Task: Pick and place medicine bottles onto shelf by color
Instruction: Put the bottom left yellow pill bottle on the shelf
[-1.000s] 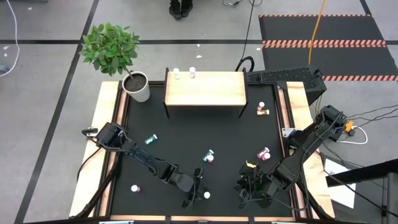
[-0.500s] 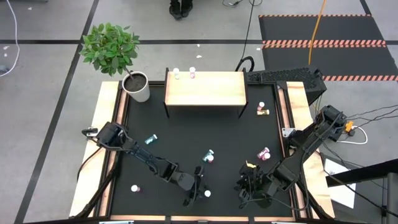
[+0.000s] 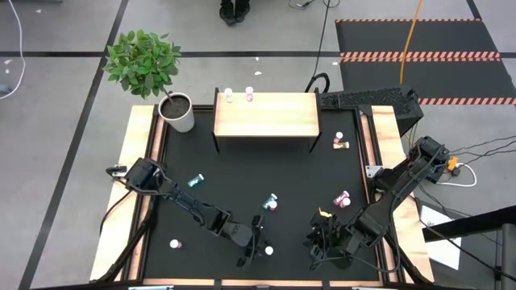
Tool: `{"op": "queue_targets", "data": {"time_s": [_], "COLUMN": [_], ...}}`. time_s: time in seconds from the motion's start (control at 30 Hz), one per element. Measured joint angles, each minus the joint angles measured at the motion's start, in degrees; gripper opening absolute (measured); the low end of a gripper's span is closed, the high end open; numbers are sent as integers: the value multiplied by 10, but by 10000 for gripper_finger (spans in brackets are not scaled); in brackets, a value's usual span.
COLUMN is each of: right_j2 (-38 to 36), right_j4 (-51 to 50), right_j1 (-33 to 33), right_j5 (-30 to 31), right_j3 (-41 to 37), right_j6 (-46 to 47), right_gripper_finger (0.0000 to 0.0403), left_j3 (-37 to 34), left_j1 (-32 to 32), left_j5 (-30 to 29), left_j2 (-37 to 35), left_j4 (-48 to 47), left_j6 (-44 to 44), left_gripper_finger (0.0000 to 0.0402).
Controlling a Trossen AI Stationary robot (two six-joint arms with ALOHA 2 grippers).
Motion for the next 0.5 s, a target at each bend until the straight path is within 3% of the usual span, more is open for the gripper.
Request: {"op": "queue_targets", "data": {"time_s": [0.5], "right_j2": [0], "right_j4": [4], "right_j1": [0], "right_j5": [0], "right_j3": [0], "right_j6": [0], "right_gripper_finger": [137], "left_j3": [0], "left_j1": [0], "left_j5": [-4], "left_j2": [0], "left_j4": [0], "left_j6": [4], "left_gripper_finger": [174]}}
